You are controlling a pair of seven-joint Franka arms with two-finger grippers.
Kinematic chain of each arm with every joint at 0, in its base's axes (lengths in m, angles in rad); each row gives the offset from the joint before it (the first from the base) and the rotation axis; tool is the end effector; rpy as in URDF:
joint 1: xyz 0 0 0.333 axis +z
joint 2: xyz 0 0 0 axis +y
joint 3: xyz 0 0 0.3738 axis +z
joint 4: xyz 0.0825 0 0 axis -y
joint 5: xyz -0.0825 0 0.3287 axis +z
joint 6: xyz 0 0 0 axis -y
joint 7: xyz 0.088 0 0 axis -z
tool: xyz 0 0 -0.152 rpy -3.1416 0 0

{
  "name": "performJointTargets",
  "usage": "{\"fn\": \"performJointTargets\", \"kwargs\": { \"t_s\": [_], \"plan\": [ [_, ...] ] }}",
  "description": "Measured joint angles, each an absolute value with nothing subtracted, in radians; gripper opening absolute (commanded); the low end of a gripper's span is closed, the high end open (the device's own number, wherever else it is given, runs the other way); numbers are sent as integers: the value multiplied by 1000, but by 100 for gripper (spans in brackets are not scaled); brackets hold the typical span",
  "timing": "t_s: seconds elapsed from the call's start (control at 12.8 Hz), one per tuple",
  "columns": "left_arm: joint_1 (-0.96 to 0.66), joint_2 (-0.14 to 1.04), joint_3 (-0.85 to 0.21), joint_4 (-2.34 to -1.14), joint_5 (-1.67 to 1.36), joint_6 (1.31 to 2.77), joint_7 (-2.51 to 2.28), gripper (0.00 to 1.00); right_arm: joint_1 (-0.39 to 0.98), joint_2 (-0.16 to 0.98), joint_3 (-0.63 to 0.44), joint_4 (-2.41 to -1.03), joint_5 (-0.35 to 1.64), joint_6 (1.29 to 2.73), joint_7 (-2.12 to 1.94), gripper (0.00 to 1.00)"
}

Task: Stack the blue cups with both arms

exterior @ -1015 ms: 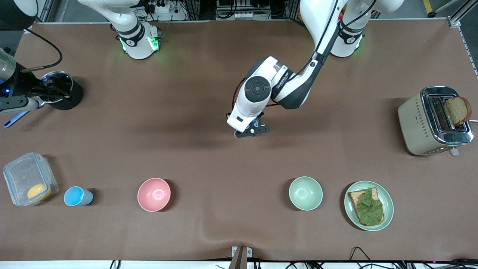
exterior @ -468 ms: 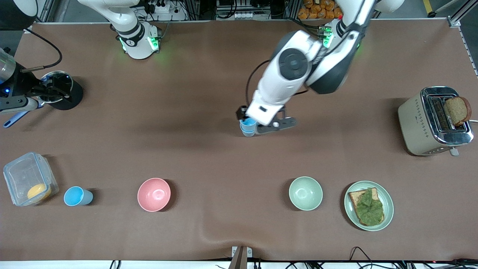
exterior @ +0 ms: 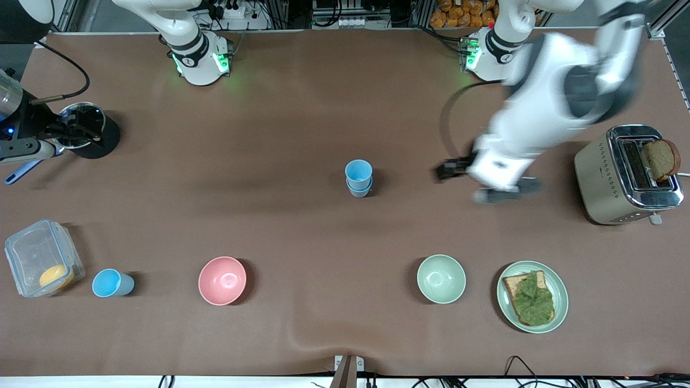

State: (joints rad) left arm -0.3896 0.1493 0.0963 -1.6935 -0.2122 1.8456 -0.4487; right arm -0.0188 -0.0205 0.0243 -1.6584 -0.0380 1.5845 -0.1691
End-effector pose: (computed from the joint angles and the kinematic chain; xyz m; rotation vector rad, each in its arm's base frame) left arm 0.5324 -0.1913 0.5324 2.9450 0.3129 -0.0971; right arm 0.4881 -0.0029 0.6123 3.0943 0.2732 -0.0876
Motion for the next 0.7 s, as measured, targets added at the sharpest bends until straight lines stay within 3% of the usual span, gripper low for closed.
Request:
{"fn": "performJointTargets", "kwargs": {
  "t_s": [0.16,0.7],
  "plan": [
    [-285,82,98,-1719,-161,1801,-288,100,-19,-20,24,-1658,-38,1583,-169,100],
    [-179,-72,77,-1796,-26,1760,-84,100,-19,-20,24,-1658,-38,1582,-169,100]
  ]
}}
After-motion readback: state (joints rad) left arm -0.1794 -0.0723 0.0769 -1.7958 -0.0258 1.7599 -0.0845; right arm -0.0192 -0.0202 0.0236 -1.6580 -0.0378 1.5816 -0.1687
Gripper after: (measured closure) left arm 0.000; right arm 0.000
